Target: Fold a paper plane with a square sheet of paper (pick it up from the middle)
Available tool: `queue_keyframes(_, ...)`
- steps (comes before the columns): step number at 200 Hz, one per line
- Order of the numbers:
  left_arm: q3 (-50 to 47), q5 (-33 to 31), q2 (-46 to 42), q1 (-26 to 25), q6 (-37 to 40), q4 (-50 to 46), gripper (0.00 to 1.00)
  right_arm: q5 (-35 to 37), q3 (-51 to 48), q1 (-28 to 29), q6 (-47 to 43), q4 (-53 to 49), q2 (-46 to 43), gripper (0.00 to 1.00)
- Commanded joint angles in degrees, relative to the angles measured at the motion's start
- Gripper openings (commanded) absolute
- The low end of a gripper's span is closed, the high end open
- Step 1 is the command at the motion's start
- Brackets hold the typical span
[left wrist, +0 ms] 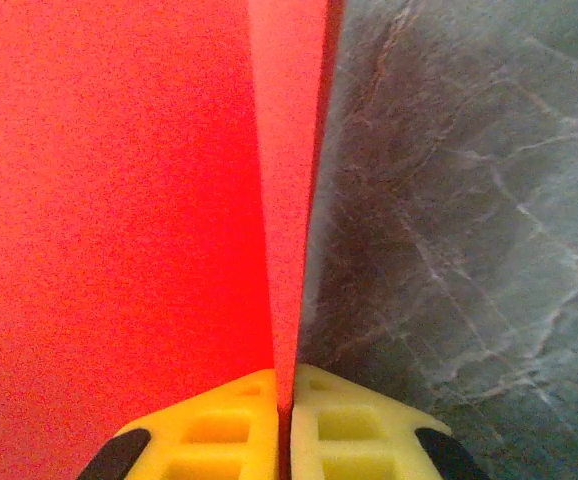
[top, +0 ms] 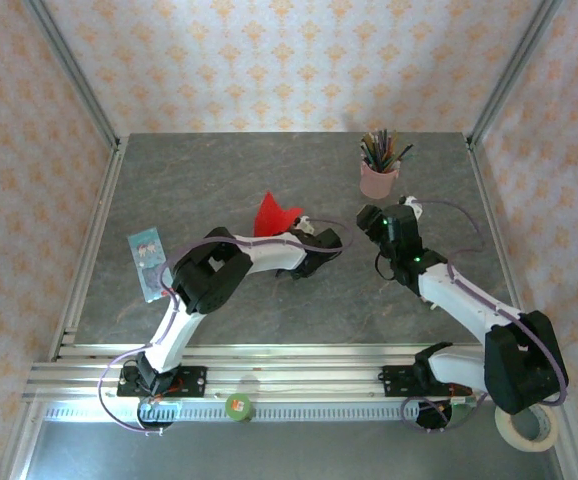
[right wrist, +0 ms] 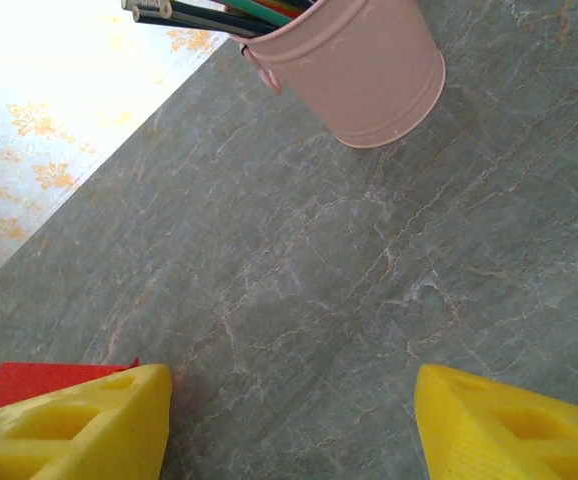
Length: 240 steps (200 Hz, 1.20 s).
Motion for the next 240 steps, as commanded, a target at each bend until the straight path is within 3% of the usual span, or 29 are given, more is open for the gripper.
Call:
queue_keyframes(1, 1.54, 1.16, 1.11, -0.51, -2.52, -1.21, 0.13, -0.65, -1.13, -0.33, 0.36, 1.59, -0.68, 0.65)
queue_keyframes(100, 1.14, 8.30, 0.53, -0.86, -7.29, 2.24, 0.23, -2.62, -0.94, -0.41, 0.74, 1.95, 0.30, 0.65)
queue_keyframes(169, -1.70, 14.78, -7.42, -1.12, -12.95, 5.30, 0.34, -2.87, -1.15, -0.52, 1.70, 2.57, 1.27, 0.64)
queue_keyframes(220, -2.63, 16.89, -8.08, -1.63, -14.22, 5.23, 0.36, -3.16, -0.81, -0.50, 1.97, 2.75, 1.99, 0.64)
queue_keyframes(240, -2.89, 20.51, -10.13, -2.24, -14.53, 5.89, 0.38, -2.40, -0.79, -0.50, 2.05, 2.36, 1.78, 0.64)
